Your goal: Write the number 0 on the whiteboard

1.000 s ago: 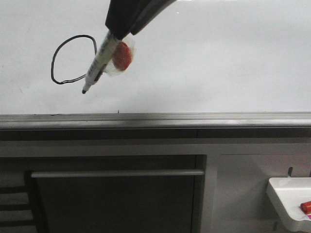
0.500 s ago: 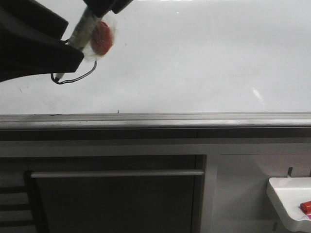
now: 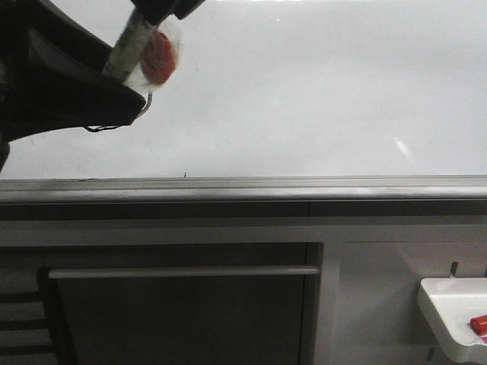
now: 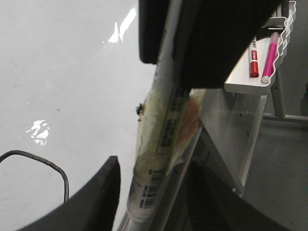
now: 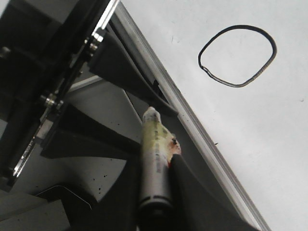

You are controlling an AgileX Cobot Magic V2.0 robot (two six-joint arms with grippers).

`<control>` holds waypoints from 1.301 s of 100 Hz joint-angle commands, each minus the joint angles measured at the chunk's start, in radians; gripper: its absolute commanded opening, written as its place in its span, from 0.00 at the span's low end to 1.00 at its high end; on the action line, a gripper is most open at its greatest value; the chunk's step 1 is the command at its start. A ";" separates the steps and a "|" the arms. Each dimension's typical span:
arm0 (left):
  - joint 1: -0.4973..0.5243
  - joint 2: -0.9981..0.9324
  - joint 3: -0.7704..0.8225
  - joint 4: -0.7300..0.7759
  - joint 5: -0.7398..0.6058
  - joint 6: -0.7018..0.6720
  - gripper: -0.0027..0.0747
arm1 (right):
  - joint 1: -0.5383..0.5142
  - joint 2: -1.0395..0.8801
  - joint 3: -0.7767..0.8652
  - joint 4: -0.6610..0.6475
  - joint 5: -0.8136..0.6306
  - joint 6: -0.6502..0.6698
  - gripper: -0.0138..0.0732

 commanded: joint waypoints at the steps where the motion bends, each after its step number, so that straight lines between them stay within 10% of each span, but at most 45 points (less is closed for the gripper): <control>1: -0.005 -0.006 -0.036 -0.019 -0.023 -0.008 0.20 | 0.000 -0.038 -0.029 -0.002 -0.068 -0.010 0.08; 10: -0.005 -0.006 -0.036 -0.019 -0.023 -0.008 0.01 | 0.000 -0.038 -0.029 -0.002 -0.068 -0.010 0.08; 36: -0.005 -0.006 -0.036 -0.019 -0.023 -0.008 0.01 | 0.000 -0.038 -0.029 -0.002 -0.073 -0.010 0.12; 62: -0.005 -0.006 -0.036 -0.143 0.012 -0.008 0.01 | 0.000 -0.038 -0.029 -0.029 -0.188 -0.008 0.78; 130: 0.298 0.010 -0.036 -0.883 0.237 -0.008 0.01 | -0.024 -0.055 -0.029 -0.036 -0.223 0.005 0.66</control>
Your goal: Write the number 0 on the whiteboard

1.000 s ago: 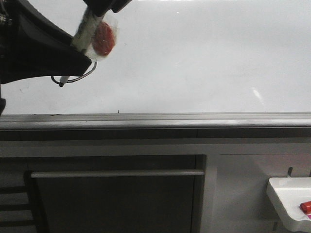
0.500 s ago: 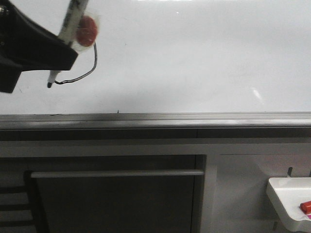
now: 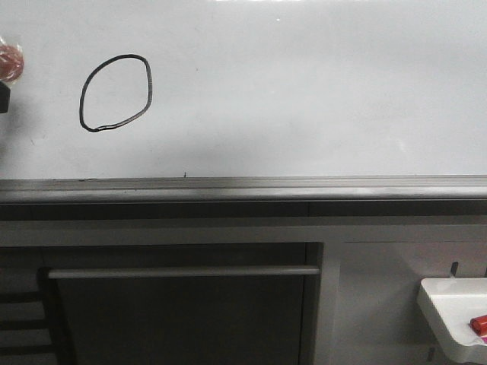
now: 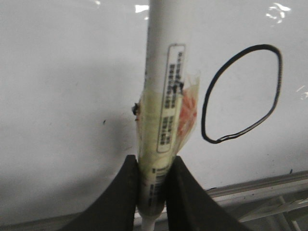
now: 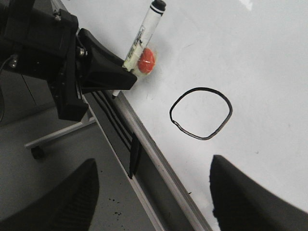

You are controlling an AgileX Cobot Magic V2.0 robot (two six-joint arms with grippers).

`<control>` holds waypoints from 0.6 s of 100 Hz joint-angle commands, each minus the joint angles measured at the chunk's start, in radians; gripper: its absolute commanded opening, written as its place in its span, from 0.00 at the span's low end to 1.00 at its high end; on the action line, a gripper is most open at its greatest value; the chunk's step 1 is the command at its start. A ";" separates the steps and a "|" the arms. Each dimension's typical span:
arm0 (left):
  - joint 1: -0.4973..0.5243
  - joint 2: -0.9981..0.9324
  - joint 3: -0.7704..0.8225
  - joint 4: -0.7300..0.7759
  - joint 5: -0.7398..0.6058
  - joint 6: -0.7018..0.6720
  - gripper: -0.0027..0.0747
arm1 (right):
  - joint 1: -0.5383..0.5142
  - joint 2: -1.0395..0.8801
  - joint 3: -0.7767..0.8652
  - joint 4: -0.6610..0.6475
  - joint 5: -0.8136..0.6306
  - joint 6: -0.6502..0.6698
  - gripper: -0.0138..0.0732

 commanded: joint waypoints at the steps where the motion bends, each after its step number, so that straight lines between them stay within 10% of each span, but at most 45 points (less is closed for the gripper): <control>1: 0.009 0.003 -0.032 -0.053 -0.020 -0.009 0.01 | -0.004 -0.036 -0.031 -0.011 -0.054 0.001 0.66; 60: 0.005 0.138 -0.038 -0.084 -0.129 -0.009 0.01 | -0.004 -0.036 -0.031 -0.011 -0.050 0.001 0.66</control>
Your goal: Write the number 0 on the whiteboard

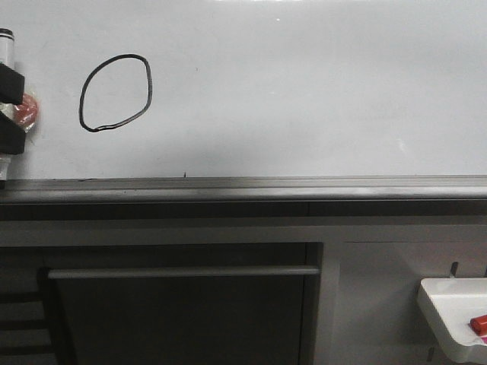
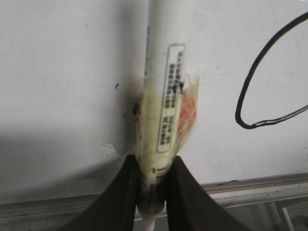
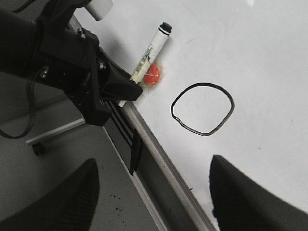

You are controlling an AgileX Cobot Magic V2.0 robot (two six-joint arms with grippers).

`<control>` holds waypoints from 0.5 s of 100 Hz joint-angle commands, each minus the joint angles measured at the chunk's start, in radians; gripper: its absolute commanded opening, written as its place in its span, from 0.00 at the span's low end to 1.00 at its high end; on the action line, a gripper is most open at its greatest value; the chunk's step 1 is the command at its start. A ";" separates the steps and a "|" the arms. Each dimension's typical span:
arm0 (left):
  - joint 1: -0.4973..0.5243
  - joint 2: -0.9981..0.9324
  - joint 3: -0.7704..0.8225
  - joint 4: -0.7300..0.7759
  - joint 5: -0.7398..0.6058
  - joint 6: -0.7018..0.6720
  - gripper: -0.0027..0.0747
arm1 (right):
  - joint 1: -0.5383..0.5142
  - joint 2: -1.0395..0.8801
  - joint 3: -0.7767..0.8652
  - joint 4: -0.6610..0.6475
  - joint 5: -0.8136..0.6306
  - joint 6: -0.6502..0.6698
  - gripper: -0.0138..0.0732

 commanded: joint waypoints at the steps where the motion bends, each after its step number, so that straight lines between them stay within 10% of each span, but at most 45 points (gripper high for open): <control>1: -0.001 0.002 -0.032 -0.014 -0.090 -0.009 0.01 | -0.004 -0.036 -0.031 -0.011 -0.063 -0.001 0.66; 50: -0.001 0.083 -0.090 -0.018 -0.173 -0.009 0.01 | -0.004 -0.036 -0.031 -0.011 -0.061 -0.001 0.66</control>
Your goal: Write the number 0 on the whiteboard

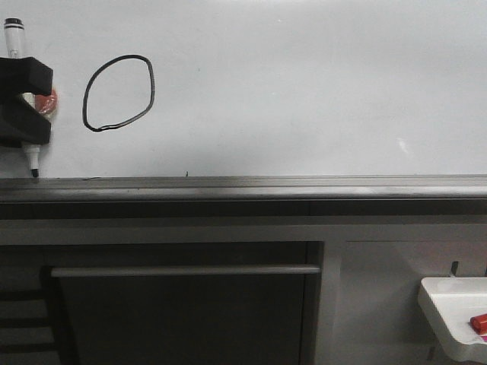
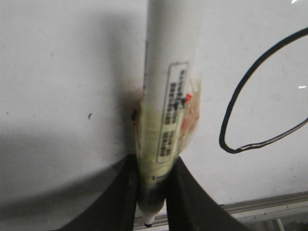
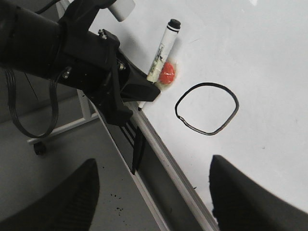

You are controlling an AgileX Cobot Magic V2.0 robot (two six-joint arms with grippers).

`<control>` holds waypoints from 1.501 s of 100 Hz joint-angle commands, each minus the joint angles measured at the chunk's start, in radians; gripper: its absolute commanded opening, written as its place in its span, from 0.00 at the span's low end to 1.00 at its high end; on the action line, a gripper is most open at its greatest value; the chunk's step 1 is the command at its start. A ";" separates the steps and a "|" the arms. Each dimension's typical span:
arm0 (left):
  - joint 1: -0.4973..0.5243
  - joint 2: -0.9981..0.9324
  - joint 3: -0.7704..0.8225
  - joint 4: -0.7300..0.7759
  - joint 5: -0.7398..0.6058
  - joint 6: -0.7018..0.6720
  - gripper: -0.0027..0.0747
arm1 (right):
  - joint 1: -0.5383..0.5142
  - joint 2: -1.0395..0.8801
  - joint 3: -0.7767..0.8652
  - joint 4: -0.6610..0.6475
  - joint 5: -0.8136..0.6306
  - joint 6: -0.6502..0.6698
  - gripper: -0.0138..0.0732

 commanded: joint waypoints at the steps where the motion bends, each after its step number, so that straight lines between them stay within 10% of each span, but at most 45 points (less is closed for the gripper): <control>1: -0.001 0.003 -0.041 -0.010 -0.111 -0.009 0.01 | -0.004 -0.036 -0.031 -0.011 -0.063 -0.001 0.66; 95: -0.001 -0.032 -0.052 0.003 -0.045 -0.009 0.01 | -0.004 -0.036 -0.031 -0.011 -0.069 -0.001 0.66; 124: -0.001 -0.032 -0.052 0.009 -0.057 -0.009 0.44 | -0.004 -0.036 -0.031 -0.011 -0.067 -0.001 0.66; 150: -0.001 -0.046 -0.052 0.059 -0.024 -0.009 0.46 | -0.004 -0.036 -0.031 -0.011 -0.067 -0.001 0.66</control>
